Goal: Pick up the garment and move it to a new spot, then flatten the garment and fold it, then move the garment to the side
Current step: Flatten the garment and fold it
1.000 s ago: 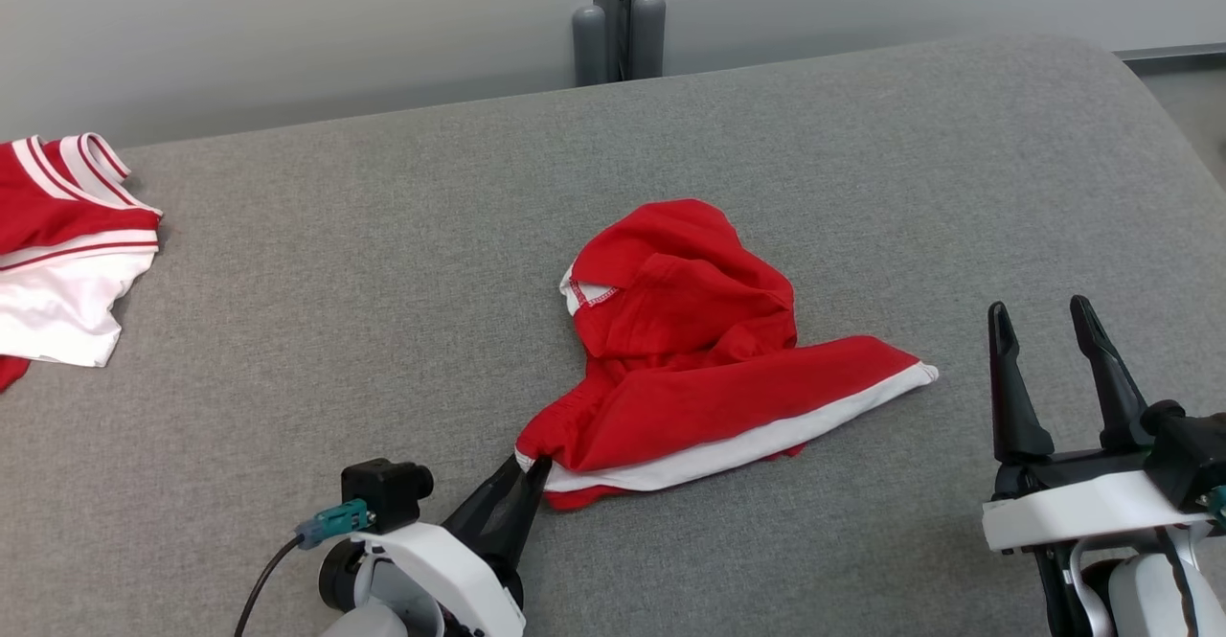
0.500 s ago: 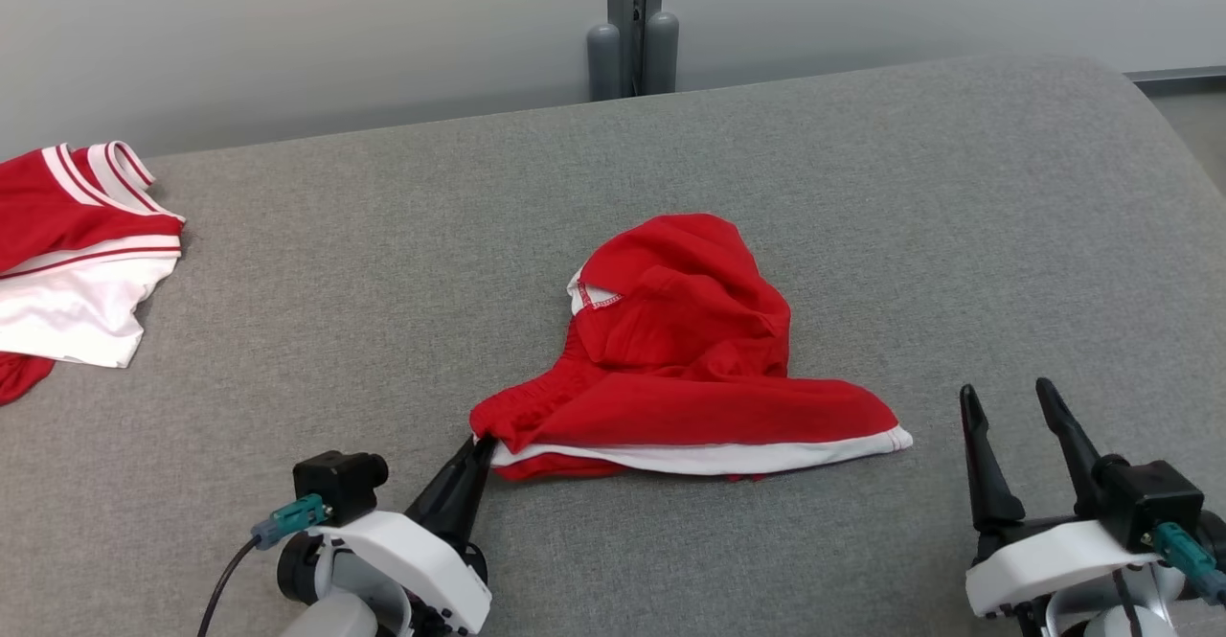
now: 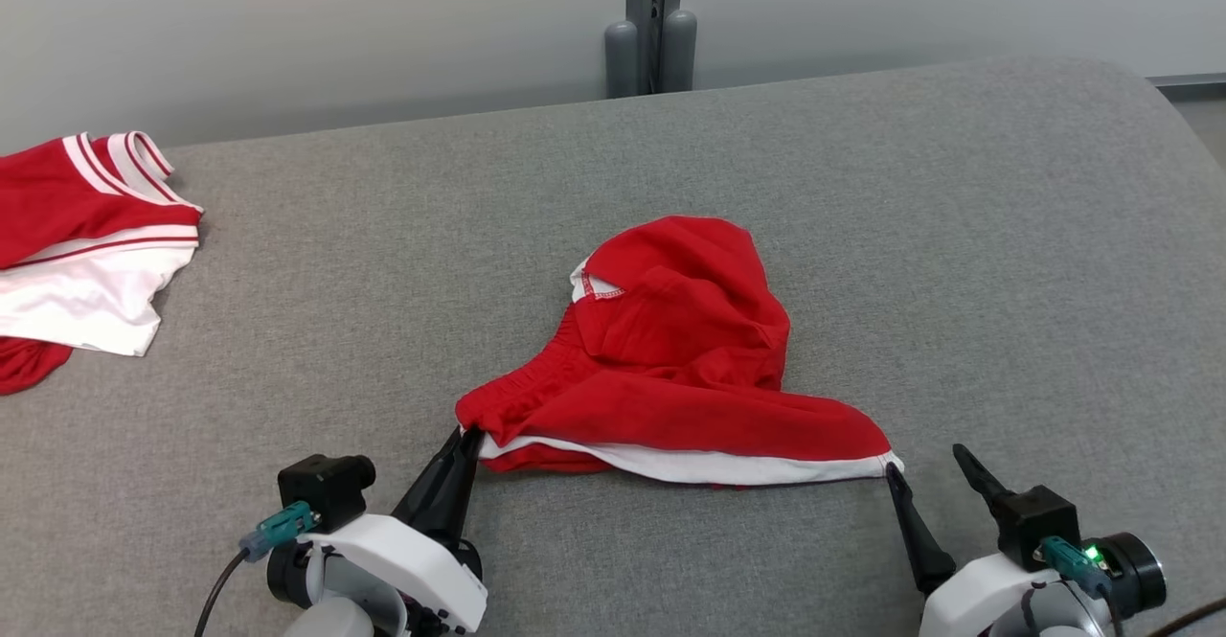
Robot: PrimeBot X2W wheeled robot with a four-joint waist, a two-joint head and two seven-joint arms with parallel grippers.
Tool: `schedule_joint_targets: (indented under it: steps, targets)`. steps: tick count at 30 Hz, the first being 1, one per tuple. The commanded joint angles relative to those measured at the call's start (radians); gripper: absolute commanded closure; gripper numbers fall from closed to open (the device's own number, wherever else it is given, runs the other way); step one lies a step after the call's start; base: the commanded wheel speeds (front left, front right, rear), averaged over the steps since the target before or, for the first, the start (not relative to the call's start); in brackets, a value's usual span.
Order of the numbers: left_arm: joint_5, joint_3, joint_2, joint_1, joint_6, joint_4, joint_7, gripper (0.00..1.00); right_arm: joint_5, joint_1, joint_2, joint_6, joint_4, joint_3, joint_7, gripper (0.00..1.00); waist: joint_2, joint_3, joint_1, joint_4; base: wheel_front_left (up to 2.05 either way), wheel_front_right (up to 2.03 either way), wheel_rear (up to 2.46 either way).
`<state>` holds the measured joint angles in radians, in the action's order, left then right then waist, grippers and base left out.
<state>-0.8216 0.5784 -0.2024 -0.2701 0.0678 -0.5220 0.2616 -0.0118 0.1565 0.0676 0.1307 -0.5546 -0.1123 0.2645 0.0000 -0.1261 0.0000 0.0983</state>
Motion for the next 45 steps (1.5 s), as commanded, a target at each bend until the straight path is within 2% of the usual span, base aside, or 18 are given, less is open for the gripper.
schedule_joint_targets:
  steps: [1, 7, 9, 15, 17, 20, 25, 28, 29, 30, 32, 38, 45]
  targets:
    - [0.008, -0.007, -0.001, 0.008, -0.003, 0.005, 0.005, 1.00, 0.012, 0.016, 0.008, 0.000, -0.014, -0.004, 0.000, 0.00, 0.0000, -0.004, 0.0000, -0.006, 0.00, 0.00, 0.00]
    - [0.029, -0.009, 0.011, 0.002, 0.005, 0.014, 0.005, 1.00, 0.032, 0.071, 0.007, 0.000, -0.093, -0.021, 0.000, 0.00, 0.0000, -0.023, 0.0000, -0.028, 0.00, 0.00, 0.00]
    - [0.033, -0.013, 0.013, -0.001, 0.005, 0.016, 0.005, 1.00, 0.028, 0.081, 0.006, 0.000, -0.113, -0.029, 0.000, 0.13, 0.0000, -0.028, 0.0000, -0.035, 0.00, 0.00, 0.00]
    - [0.041, -0.024, 0.017, -0.003, 0.008, 0.017, 0.005, 1.00, 0.016, 0.101, 0.005, 0.000, -0.155, -0.047, 0.000, 0.32, 0.0000, -0.040, 0.0000, -0.046, 0.00, 0.00, 0.00]
    - [0.043, -0.027, 0.017, -0.002, 0.010, 0.018, 0.005, 1.00, 0.011, 0.100, 0.005, 0.000, -0.159, -0.049, 0.000, 0.37, 0.0000, -0.042, 0.0000, -0.046, 0.00, 0.00, 0.00]
    - [0.047, -0.032, 0.019, -0.001, 0.011, 0.018, 0.005, 1.00, 0.008, 0.103, 0.005, 0.000, -0.165, -0.058, 0.000, 0.37, 0.0000, -0.044, 0.0000, -0.044, 0.00, 0.00, 0.00]
    - [0.049, -0.037, 0.019, -0.003, 0.013, 0.012, 0.005, 1.00, -0.003, 0.120, 0.006, 0.000, -0.187, -0.079, -0.001, 0.59, 0.0000, -0.047, 0.0000, -0.042, 0.00, 0.00, 0.00]
    - [0.051, -0.040, 0.020, -0.006, 0.015, 0.010, 0.005, 1.00, -0.017, 0.129, 0.007, 0.000, -0.217, -0.083, -0.001, 0.76, 0.0000, -0.048, 0.0000, -0.042, 0.00, 0.00, 0.00]
    - [0.050, -0.041, 0.021, -0.007, 0.016, 0.010, 0.005, 1.00, -0.025, 0.133, 0.006, 0.000, -0.231, -0.085, -0.002, 0.85, 0.0000, -0.048, 0.0000, -0.042, 0.00, 0.00, 0.00]
    - [0.050, -0.041, 0.021, -0.007, 0.016, 0.010, 0.005, 1.00, -0.025, 0.133, 0.006, 0.000, -0.231, -0.085, -0.002, 0.85, 0.0000, -0.048, 0.0000, -0.042, 0.00, 0.00, 0.00]
    - [0.050, -0.044, 0.021, -0.008, 0.017, 0.008, 0.005, 1.00, -0.041, 0.141, 0.006, 0.000, -0.241, -0.088, -0.003, 1.00, 0.0000, -0.048, 0.0000, -0.041, 0.00, 0.00, 0.00]
    - [0.066, -0.072, 0.019, -0.014, 0.010, 0.044, 0.005, 1.00, -0.113, 0.151, 0.002, 0.000, -0.129, -0.074, 0.000, 1.00, 0.0000, -0.044, 0.0000, -0.036, 0.00, 0.00, 0.00]
    - [0.091, -0.135, 0.027, -0.009, -0.001, 0.190, 0.005, 1.00, -0.222, 0.133, 0.002, 0.000, 0.142, -0.050, 0.000, 1.00, 0.0000, -0.021, 0.0000, -0.026, 0.00, 0.00, 0.00]
